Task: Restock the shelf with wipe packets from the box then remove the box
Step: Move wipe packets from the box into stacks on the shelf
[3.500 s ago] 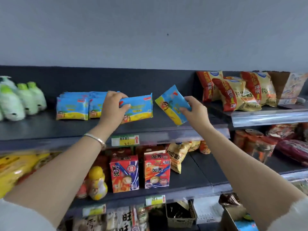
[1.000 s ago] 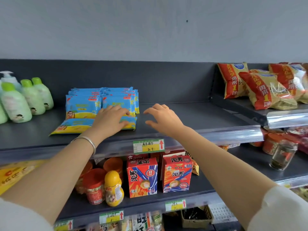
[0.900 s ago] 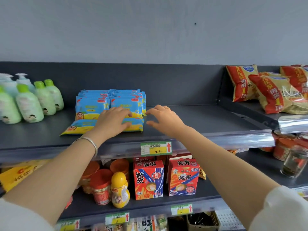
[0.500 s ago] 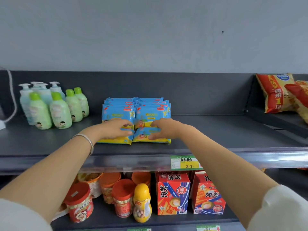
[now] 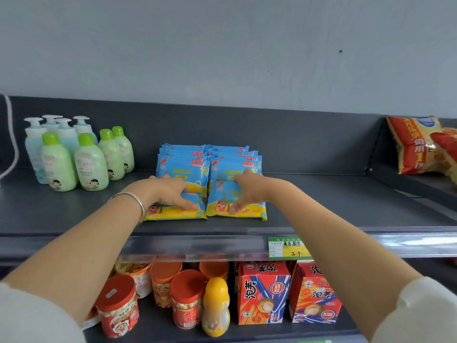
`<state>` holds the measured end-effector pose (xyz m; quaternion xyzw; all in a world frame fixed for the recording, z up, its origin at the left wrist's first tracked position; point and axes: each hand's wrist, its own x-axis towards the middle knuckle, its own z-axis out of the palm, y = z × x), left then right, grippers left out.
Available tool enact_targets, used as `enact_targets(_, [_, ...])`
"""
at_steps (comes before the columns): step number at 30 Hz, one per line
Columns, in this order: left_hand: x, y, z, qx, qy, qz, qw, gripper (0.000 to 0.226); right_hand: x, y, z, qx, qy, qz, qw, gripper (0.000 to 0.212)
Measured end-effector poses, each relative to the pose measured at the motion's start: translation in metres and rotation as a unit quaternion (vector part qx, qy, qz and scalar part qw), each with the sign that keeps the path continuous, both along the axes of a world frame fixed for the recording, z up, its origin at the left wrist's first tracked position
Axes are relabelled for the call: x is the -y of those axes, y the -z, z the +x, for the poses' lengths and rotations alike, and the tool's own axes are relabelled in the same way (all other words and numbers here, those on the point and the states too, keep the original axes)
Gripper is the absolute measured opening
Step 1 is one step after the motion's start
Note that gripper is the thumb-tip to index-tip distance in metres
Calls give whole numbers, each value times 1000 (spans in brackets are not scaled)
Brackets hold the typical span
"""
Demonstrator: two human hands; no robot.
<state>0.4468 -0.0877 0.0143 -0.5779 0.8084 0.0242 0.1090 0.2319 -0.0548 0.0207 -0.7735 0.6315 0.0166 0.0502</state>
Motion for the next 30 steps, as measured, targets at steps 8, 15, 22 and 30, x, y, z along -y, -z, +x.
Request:
enact_targets(8, [-13,-1,7,-119,-25,-82,989,53,-5,-11,-6,68,-17,-99,993,43])
enact_targets(15, [-7,-13,-2,-172,-9,-299,939,36,-2,-9,-13,64,0,-252,966,23])
enact_targets(22, [6,-14,-16,-109,36,-297,948,36,11,0,-11,42,12,-281,959,26])
enact_targets(30, [18,12,-9,-88,66,-325,939,76,23,15,-4,-23,39,-265,963,53])
